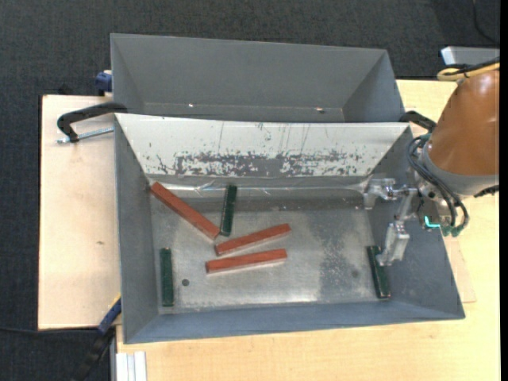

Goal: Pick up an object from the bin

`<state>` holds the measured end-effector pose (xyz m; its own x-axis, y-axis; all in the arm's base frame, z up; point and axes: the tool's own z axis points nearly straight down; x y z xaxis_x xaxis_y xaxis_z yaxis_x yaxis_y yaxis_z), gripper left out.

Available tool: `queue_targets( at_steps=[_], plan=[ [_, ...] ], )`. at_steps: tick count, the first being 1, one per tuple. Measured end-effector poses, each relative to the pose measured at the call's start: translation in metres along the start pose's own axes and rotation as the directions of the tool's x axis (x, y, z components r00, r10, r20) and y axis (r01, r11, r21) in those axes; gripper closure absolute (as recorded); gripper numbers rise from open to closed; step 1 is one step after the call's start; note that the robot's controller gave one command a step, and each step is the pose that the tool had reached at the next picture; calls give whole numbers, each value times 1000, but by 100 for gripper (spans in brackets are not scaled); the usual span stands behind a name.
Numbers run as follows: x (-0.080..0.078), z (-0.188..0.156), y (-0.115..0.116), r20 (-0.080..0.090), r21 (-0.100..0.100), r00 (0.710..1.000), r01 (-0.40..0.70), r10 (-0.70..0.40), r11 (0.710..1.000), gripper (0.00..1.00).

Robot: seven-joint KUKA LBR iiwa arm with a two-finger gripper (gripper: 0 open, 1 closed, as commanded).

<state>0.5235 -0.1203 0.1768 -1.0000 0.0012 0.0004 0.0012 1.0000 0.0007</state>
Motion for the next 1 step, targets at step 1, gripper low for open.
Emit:
queue_targets(
  at_steps=[1],
  plan=[
    [-1,-1,0,2,0,1000,1,-1,1000,0]
  ],
)
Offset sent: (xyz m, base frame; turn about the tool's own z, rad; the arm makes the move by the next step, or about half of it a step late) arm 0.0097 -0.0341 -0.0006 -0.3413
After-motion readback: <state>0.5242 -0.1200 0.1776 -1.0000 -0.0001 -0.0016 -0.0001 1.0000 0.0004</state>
